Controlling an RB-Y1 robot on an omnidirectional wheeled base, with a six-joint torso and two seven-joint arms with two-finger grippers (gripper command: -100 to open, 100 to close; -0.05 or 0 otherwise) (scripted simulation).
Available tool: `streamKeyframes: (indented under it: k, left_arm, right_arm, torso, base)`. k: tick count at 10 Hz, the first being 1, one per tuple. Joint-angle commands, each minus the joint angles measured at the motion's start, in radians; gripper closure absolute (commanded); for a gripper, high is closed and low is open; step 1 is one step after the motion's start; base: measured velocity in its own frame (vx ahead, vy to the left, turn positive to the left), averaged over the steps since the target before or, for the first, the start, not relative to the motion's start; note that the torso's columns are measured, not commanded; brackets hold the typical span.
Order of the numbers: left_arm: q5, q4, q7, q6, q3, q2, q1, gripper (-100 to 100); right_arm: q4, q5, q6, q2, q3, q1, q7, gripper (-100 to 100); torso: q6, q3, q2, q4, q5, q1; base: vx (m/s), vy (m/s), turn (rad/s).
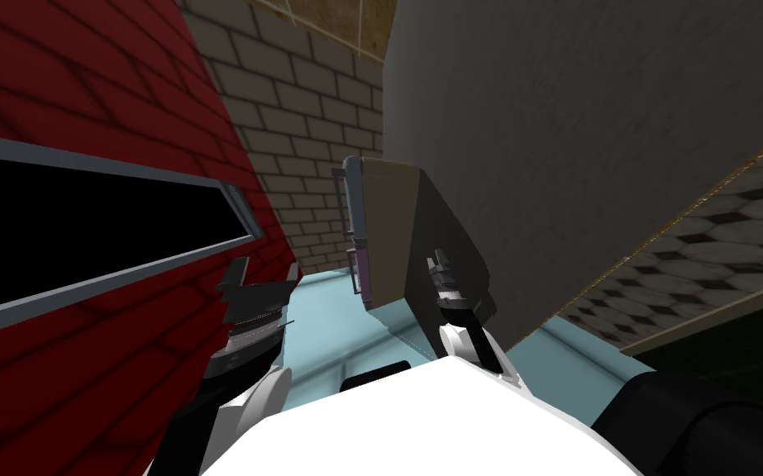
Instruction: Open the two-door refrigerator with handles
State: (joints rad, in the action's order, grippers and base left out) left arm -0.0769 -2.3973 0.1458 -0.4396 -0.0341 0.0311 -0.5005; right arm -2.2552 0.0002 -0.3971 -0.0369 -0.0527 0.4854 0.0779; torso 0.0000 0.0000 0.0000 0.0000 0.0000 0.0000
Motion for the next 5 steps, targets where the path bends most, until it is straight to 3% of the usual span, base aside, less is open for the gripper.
streamKeyframes:
  k: [1,5]
  left_arm:
    - [0.000,0.000,0.000,0.000,0.000,0.000,0.000,0]
    - [0.000,0.000,0.000,0.000,0.000,0.000,0.000,0]
  right_arm:
    - [0.000,0.000,0.000,0.000,0.000,0.000,0.000,0]
    - [0.000,0.000,0.000,0.000,0.000,0.000,0.000,0]
  torso:
    - [0.000,-0.082,0.040,0.041,0.000,0.000]
    - [0.000,-0.644,0.322,0.322,0.000,0.000]
  base:
    - [0.000,0.000,0.000]
    - [0.000,0.000,0.000]
